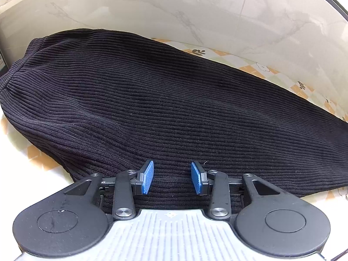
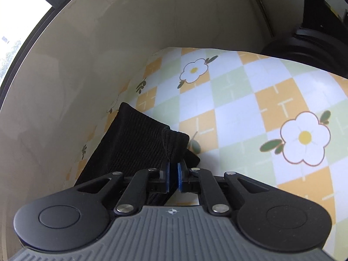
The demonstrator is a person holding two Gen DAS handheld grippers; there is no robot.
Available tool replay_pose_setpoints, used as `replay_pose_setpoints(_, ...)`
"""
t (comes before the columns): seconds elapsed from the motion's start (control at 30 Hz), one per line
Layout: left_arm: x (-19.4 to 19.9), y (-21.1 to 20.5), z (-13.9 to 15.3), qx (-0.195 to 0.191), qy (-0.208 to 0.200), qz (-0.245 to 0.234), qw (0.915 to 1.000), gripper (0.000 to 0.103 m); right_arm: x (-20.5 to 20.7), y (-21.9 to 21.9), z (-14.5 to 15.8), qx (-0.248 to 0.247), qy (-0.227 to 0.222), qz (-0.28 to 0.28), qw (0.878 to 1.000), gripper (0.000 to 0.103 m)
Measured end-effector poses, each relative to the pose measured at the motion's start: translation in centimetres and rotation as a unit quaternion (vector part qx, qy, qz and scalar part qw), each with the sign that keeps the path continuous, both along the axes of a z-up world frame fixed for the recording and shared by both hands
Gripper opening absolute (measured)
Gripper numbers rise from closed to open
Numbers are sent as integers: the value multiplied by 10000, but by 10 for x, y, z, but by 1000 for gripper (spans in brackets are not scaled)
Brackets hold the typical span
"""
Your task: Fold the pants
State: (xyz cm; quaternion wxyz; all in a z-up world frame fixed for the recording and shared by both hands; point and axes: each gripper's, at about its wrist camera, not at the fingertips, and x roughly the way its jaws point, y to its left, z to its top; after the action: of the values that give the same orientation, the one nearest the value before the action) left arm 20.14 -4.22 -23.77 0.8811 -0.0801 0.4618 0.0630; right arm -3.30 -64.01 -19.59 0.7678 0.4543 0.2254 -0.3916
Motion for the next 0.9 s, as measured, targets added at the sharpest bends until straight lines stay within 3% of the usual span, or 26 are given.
replay_pose_setpoints(0.07,4,3,0,-25,27,-12,10000,41,2,5,4,-93,149,0,9998,13)
replay_pose_setpoints(0.1,5,3,0,-32,42,-33,10000,41,3,7,6,-158,258,-45,9995,23)
replay_pose_setpoints(0.13,7,4,-1,-48,58,-54,10000,41,3,6,7,-215,303,-92,9993,26)
replay_pose_setpoints(0.3,-5,24,11,-279,100,-149,9994,41,9,21,11,-224,137,272,9993,42)
replay_pose_setpoints(0.53,-19,28,17,-43,244,-189,9995,41,30,13,-3,-102,271,153,9995,42)
replay_pose_setpoints(0.57,-20,28,17,-5,292,-217,9993,42,34,15,-1,-167,341,196,9991,40)
replay_pose_setpoints(0.6,-19,26,16,39,341,-254,9991,42,38,15,-1,-242,398,244,9986,21)
replay_pose_setpoints(0.63,-19,25,15,73,389,-282,9988,42,38,15,-2,-245,375,218,9988,16)
replay_pose_setpoints(0.73,-16,22,13,58,569,-282,9980,42,34,8,-5,-110,195,-10,9997,14)
replay_pose_setpoints(0.9,-7,17,11,-200,774,-366,9961,42,33,-9,-1,-266,327,-91,9991,13)
